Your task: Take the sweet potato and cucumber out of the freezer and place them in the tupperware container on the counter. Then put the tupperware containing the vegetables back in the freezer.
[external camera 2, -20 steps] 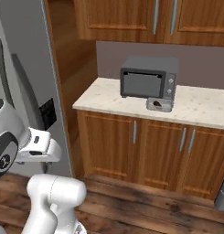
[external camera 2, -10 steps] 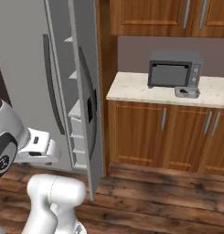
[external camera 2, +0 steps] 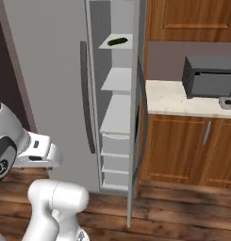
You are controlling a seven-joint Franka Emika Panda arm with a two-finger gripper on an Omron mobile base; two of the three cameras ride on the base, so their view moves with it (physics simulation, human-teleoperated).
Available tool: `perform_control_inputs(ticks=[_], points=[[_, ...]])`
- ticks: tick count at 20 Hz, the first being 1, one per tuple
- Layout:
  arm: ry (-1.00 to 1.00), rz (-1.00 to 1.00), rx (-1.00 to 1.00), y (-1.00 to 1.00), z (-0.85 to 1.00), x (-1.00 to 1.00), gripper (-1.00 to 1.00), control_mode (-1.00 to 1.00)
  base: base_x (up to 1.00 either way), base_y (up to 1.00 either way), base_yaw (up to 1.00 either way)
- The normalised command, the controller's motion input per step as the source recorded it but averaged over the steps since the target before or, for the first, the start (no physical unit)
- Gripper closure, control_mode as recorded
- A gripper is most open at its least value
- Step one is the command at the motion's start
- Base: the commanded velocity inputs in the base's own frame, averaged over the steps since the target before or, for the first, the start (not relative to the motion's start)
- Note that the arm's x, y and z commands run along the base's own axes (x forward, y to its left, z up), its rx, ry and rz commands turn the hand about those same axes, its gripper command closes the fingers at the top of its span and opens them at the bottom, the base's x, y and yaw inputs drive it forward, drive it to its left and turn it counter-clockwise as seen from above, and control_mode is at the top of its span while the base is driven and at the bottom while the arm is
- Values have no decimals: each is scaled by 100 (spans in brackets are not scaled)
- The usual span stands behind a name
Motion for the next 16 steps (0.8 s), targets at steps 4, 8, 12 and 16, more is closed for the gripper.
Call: perform_control_inputs(ticks=[4, 8, 12, 16], points=[[0, 0, 0, 0, 0, 0, -100, 100, 100, 29, 1], [0, 0, 0, 0, 0, 0, -100, 100, 97, 0, 10], [0, 0, 0, 0, 0, 0, -100, 100, 68, 1, 16], [0, 0, 0, 0, 0, 0, -100, 100, 45, -2, 16]])
